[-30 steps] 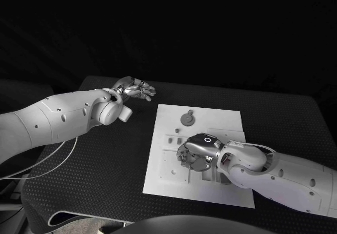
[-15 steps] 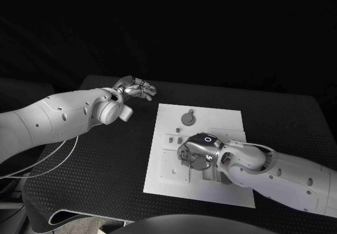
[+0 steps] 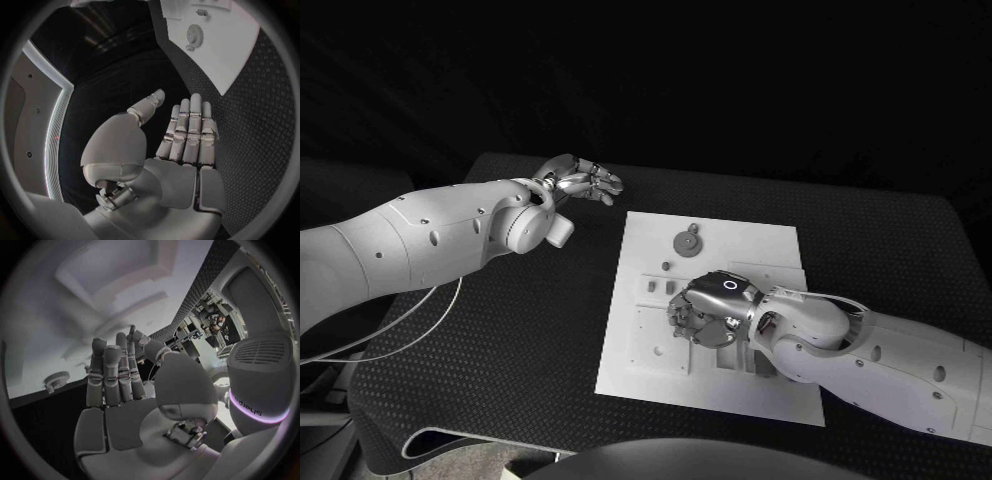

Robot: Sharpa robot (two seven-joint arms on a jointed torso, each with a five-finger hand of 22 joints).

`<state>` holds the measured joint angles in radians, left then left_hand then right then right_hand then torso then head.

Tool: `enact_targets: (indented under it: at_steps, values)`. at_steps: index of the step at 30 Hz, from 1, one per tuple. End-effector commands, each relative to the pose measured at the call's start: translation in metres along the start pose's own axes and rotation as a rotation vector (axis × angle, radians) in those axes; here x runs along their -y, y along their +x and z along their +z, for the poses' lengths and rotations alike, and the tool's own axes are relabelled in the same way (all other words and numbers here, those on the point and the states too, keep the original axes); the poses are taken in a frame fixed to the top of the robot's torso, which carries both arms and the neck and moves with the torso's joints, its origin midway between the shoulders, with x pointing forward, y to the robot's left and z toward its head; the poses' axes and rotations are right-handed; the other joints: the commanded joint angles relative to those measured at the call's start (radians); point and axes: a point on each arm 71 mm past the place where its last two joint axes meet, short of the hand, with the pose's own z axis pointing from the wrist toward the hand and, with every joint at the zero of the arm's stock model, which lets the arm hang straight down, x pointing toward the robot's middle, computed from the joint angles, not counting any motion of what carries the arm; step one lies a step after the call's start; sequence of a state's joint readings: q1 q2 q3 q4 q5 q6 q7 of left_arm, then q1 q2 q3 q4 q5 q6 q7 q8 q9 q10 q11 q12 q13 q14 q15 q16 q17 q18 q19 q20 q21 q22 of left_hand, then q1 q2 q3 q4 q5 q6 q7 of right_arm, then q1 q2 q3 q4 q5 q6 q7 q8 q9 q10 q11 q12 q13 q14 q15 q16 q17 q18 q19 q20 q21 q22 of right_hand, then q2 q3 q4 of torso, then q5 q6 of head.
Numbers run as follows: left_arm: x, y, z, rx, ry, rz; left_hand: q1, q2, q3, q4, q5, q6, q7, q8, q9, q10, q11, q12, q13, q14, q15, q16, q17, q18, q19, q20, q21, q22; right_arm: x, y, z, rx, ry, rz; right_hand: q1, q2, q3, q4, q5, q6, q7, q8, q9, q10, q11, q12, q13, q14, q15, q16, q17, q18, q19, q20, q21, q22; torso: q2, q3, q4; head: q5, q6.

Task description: Assemble the parts on the task board

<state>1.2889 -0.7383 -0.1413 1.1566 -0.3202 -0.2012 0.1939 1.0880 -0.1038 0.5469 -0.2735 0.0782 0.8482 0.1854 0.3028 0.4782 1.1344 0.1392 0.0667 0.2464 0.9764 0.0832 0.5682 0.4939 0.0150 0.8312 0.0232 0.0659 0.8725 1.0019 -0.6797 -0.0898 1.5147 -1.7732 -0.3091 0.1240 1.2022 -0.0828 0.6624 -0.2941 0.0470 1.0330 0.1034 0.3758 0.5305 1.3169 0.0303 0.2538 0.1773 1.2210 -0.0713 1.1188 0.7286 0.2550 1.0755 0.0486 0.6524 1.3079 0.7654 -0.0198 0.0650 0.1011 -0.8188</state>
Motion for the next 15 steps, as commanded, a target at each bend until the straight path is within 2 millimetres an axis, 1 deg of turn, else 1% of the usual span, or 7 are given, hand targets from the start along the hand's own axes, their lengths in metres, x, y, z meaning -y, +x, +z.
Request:
enact_targets:
  at_steps: [1, 8, 15]
  values:
    - [0.0016, 0.0009, 0.0, -0.012, 0.009, -0.009, -0.002, 0.002, -0.004, -0.001, -0.005, -0.008, 0.0, 0.006, -0.002, -0.007, 0.0, 0.003, -0.001, 0.006, 0.0, -0.006, 0.001, -0.015, 0.006, -0.003, 0.001, -0.001, 0.0009, 0.004, -0.0015, -0.023, -0.004, -0.016, 0.011, 0.01, 0.005, 0.002, 0.003, 0.004, -0.001, 0.004, 0.0, 0.004, -0.001, 0.004, 0.002, 0.0, -0.009, 0.002, 0.002, 0.007, 0.005, 0.0, 0.005, 0.023, 0.0, -0.0005, -0.0001, 0.002, -0.002]
    - [0.0016, 0.0009, -0.0001, -0.013, 0.009, -0.009, -0.002, 0.002, -0.004, -0.001, -0.005, -0.008, 0.0, 0.006, -0.002, -0.007, 0.0, 0.003, -0.001, 0.006, 0.0, -0.007, 0.002, -0.015, 0.007, -0.003, 0.001, -0.002, -0.0022, 0.0041, -0.0012, -0.027, -0.016, -0.005, 0.011, 0.01, 0.004, 0.002, 0.003, 0.004, -0.001, 0.004, 0.001, 0.005, -0.001, 0.004, 0.002, 0.001, -0.009, 0.002, 0.002, 0.007, 0.005, 0.0, 0.006, 0.023, 0.0, -0.0013, 0.0001, 0.005, -0.006]
    - [0.0014, 0.0007, -0.0003, -0.013, 0.008, -0.009, -0.001, 0.002, -0.004, -0.001, -0.005, -0.008, 0.0, 0.007, -0.002, -0.007, 0.0, 0.003, -0.001, 0.006, 0.0, -0.008, 0.003, -0.015, 0.007, -0.003, 0.001, -0.003, -0.0028, 0.0046, -0.0012, -0.032, -0.018, -0.004, 0.011, 0.01, 0.004, 0.002, 0.003, 0.004, -0.001, 0.004, 0.001, 0.005, -0.001, 0.003, 0.003, 0.001, -0.009, 0.002, 0.002, 0.007, 0.005, 0.0, 0.006, 0.023, 0.0, -0.0011, -0.0002, 0.006, -0.007]
